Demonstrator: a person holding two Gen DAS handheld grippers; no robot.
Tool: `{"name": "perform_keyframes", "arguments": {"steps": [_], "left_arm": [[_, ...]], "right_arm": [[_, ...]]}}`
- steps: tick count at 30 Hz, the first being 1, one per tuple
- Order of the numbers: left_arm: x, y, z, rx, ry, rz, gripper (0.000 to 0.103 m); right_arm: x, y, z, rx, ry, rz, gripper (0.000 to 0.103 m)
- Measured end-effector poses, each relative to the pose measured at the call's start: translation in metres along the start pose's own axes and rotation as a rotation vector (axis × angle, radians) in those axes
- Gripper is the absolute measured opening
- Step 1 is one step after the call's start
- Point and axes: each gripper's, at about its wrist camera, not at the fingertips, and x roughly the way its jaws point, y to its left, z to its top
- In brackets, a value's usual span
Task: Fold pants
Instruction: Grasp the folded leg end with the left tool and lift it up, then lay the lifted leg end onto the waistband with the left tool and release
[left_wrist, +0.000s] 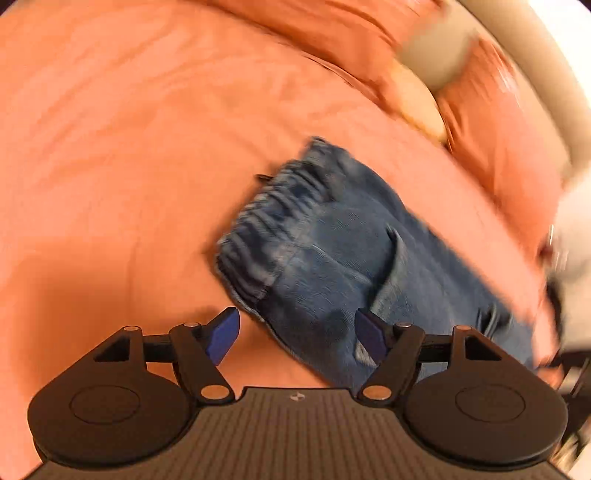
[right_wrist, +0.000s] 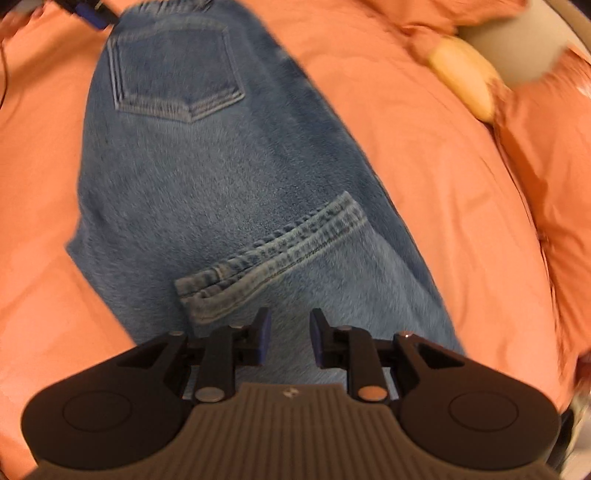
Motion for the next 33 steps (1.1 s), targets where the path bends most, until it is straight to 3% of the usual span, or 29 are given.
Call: {"name": "perform_keyframes", "arguments": {"steps": [3, 9, 13, 18, 25, 27, 30, 33], "left_arm": [[0.015, 0.019, -0.004, -0.126, -0.017, -0.065, 0.083], [0.034, 0.027, -0.006, -0.158, -0.045, -0.111, 0.087], [0.044, 0.025, -0.006, -0.127, -0.064, -0.112, 0.087], [0.041, 0.017, -0.01, -0.066, -0.093, -0.087, 0.074], [0.014, -0.027, -0.007, 0.085, -0.14, 0.013, 0.058], [0.0, -0.044, -0.002, 0.133, -0.156, 0.011, 0.057], [-0.026, -0.073, 0.008, 0.16, -0.183, -0.028, 0.047], [-0.051, -0.11, 0.016, 0.203, -0.199, -0.067, 0.039]], "right_arm": [[0.013, 0.001, 0.012, -0.104, 0.028, 0.02, 0.018], [0.043, 0.004, 0.027, -0.275, 0.092, 0.071, 0.019], [0.056, -0.005, 0.031, -0.279, 0.119, 0.126, 0.02], [0.061, -0.004, 0.034, -0.298, 0.137, 0.132, 0.021], [0.06, -0.003, 0.028, -0.255, 0.113, 0.111, 0.021], [0.057, 0.002, 0.024, -0.262, 0.104, 0.088, 0.021], [0.049, 0.002, 0.017, -0.234, 0.068, 0.069, 0.02], [0.028, -0.013, -0.002, -0.081, -0.007, 0.065, 0.021]]}}
